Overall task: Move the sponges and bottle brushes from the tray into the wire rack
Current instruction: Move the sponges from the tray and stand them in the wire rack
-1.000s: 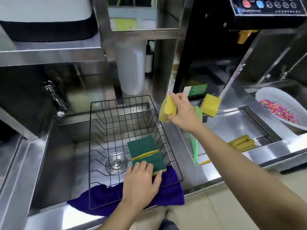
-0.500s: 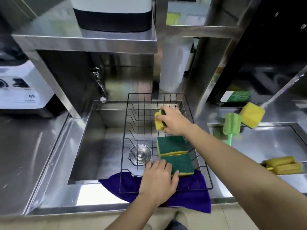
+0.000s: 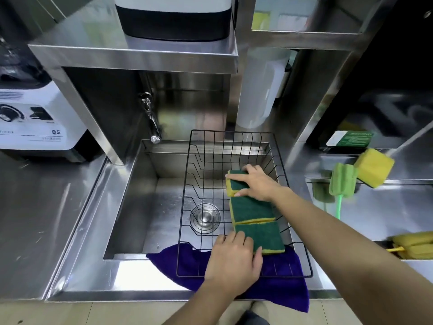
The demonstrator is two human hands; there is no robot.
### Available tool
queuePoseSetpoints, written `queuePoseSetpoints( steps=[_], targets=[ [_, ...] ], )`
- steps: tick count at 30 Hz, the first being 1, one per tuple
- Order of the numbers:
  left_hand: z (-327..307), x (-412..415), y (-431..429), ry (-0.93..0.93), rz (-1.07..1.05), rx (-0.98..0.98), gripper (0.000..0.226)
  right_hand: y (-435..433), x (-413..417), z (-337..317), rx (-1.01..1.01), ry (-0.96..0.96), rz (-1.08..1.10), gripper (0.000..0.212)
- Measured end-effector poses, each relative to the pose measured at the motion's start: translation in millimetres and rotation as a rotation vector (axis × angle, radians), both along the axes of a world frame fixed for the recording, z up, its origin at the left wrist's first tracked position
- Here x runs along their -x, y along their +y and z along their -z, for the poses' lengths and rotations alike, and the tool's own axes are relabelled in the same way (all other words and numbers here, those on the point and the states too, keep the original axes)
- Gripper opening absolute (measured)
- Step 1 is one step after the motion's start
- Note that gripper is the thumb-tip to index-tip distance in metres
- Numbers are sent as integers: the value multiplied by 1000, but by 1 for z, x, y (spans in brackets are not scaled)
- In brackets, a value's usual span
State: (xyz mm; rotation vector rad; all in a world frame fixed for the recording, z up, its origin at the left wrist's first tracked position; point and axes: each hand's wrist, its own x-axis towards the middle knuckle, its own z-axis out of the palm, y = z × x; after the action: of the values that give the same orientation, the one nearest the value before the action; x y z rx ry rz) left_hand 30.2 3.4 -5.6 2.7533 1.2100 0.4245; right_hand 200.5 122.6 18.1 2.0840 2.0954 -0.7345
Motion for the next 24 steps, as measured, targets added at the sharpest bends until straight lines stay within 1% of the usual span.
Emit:
queuePoseSetpoints(
  steps=[2, 5, 6, 9, 13, 15, 17, 18, 21, 24],
  targets=[
    [-1, 0, 0, 5, -1, 8, 37, -4, -2, 4, 41, 33, -20, 54],
    [0, 0, 0, 1, 2, 7, 37, -5, -4, -2, 108, 122, 21, 49],
    [0, 0, 0, 1, 4, 5, 37, -4, -4, -4, 116, 108, 16, 49],
    [0, 1, 0, 1, 6, 4, 36, -3, 0, -7, 141, -51, -58, 53],
    [-1, 1, 1, -10, 10, 9, 34, -10, 3, -4, 123, -135, -88, 60],
    [0, 1, 3, -19, 1, 13, 32, -16, 1, -6, 65, -142, -84, 67],
    [0, 1, 4, -18, -3, 14, 31, -23, -4, -14, -37, -76, -19, 70],
    [0, -1, 3, -10, 9, 12, 32, -26, -9, -19, -111, -54, 16, 68],
    [-4, -12, -3, 14, 76, -5, 36, -32, -32, -36, -368, -70, 130, 57],
    [-6, -32, -13, 46, 130, -15, 41, -41, -66, -46, -553, -78, 339, 46]
  ],
)
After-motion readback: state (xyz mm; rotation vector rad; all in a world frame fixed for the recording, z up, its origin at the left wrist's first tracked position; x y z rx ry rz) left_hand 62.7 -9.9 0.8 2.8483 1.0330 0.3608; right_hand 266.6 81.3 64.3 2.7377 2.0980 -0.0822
